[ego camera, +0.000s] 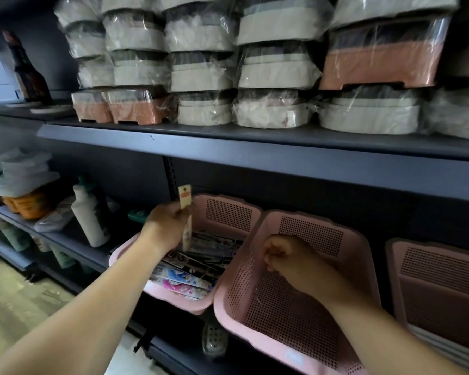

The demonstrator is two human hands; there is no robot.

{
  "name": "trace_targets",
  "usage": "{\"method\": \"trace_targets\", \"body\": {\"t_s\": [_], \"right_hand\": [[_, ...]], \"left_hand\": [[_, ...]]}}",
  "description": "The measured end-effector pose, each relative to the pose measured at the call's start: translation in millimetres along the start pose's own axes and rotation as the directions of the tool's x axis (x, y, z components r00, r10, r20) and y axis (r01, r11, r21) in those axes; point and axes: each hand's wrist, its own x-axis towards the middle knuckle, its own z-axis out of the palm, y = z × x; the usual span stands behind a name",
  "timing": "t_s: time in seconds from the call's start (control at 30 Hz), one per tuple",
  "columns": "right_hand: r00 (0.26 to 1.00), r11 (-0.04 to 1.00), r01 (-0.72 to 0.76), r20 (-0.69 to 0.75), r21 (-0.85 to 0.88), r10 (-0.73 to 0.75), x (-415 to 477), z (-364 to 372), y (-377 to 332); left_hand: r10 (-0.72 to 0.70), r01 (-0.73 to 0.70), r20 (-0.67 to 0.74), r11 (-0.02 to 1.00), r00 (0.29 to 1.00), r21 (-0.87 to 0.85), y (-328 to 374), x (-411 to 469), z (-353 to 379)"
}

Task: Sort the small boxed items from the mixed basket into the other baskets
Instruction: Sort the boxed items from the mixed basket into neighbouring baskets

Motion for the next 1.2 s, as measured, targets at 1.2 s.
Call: {"method": "trace_targets", "body": {"t_s": [1.2], "right_hand": [[0.957, 1.0, -0.009, -0.291, 0.012, 0.012, -81, -112, 32]], "left_hand": [[0.294, -0.422, 0.421, 0.871, 0.858, 0.251, 121, -52, 43]]}}
